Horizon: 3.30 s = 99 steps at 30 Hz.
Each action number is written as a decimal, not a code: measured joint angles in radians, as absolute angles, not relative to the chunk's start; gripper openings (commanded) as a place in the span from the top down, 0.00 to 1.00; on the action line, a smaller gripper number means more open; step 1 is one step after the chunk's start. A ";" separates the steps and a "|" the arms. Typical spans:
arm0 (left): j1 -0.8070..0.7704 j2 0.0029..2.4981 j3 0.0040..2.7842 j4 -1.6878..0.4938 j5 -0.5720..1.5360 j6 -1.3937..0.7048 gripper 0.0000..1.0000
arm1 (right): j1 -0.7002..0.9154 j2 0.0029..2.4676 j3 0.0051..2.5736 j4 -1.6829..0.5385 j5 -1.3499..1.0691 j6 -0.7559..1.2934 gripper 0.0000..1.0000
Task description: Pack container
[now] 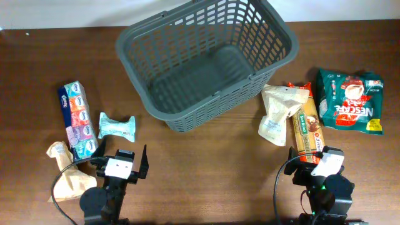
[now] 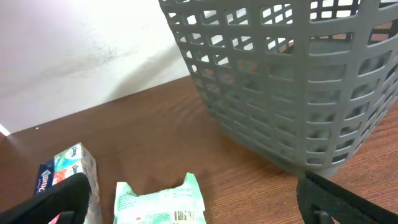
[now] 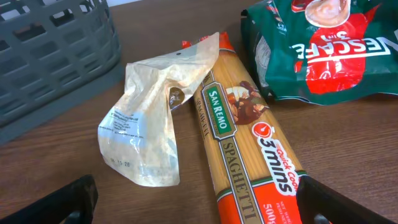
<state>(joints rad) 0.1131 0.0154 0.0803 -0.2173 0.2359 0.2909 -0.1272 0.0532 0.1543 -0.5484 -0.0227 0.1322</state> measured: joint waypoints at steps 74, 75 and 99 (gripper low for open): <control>0.113 0.665 0.963 -0.122 0.915 0.133 0.91 | -0.125 0.870 1.246 -0.971 -0.425 0.132 0.96; 0.113 0.665 0.963 -0.109 0.926 0.133 0.91 | -0.125 0.870 1.246 -0.976 -0.425 0.133 0.96; 0.111 0.707 0.967 -0.061 0.830 0.057 0.98 | -0.125 0.886 1.345 -0.958 -0.285 0.119 0.96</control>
